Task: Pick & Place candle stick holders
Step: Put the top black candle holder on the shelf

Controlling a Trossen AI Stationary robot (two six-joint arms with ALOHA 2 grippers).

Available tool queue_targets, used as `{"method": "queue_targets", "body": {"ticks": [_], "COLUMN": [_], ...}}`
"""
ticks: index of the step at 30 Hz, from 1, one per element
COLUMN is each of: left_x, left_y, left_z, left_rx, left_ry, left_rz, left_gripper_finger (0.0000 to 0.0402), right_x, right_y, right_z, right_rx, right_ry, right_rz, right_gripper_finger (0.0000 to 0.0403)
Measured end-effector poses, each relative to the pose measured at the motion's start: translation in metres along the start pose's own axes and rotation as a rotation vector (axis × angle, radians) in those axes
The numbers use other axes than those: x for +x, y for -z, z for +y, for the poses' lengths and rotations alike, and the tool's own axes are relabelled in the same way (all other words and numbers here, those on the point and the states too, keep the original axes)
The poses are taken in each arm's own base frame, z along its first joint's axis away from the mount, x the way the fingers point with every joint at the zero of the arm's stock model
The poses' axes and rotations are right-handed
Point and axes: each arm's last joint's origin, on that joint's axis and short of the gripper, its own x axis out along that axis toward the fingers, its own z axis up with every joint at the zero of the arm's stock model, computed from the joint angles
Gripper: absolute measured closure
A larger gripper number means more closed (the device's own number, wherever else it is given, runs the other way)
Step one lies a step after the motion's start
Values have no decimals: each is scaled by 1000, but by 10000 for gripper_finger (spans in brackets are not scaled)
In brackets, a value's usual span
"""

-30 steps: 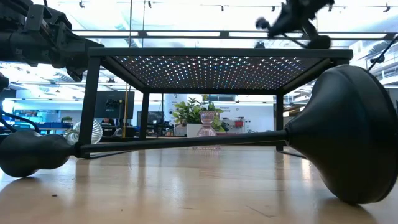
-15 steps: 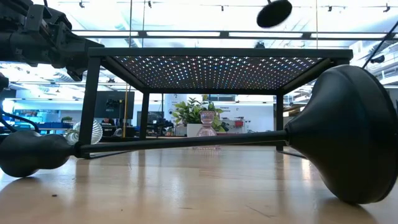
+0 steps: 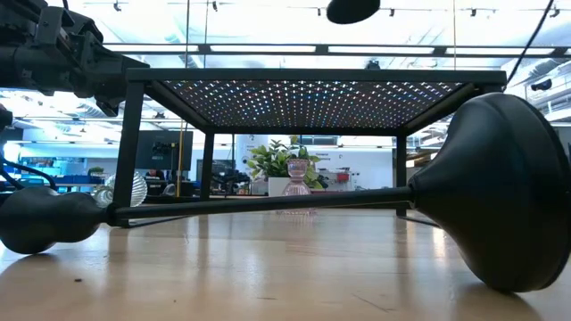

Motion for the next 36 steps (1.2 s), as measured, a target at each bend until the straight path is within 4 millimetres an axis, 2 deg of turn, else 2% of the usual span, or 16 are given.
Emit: {"method": "queue_targets", "body": {"ticks": [3,6,12,17,21,29,36], "left_x": [0,0,0,0,0,0,0], "left_y": [0,0,0,0,0,0,0], "left_z": [0,0,0,0,0,0,0], "left_rx": [0,0,0,0,1,1,1], "left_ry": [0,0,0,0,-3,-5,-5], "left_rz": [0,0,1,1,1,0,0], "left_gripper_finger": [223,223,223,223,223,223,223], "right_x": [8,9,-11,-27,-23,-6,-4], "right_y": [13,34,69,85,90,88,87], "right_z": [9,16,12,3,-5,-14,-18], "right_rx": [9,6,70,147,175,187,183], "right_ry": [-44,-55,1,40,92,83,67], "right_rz": [-35,-64,-152,-227,-189,-112,-122], "right_gripper_finger": [401,401,401,401,401,401,401]}}
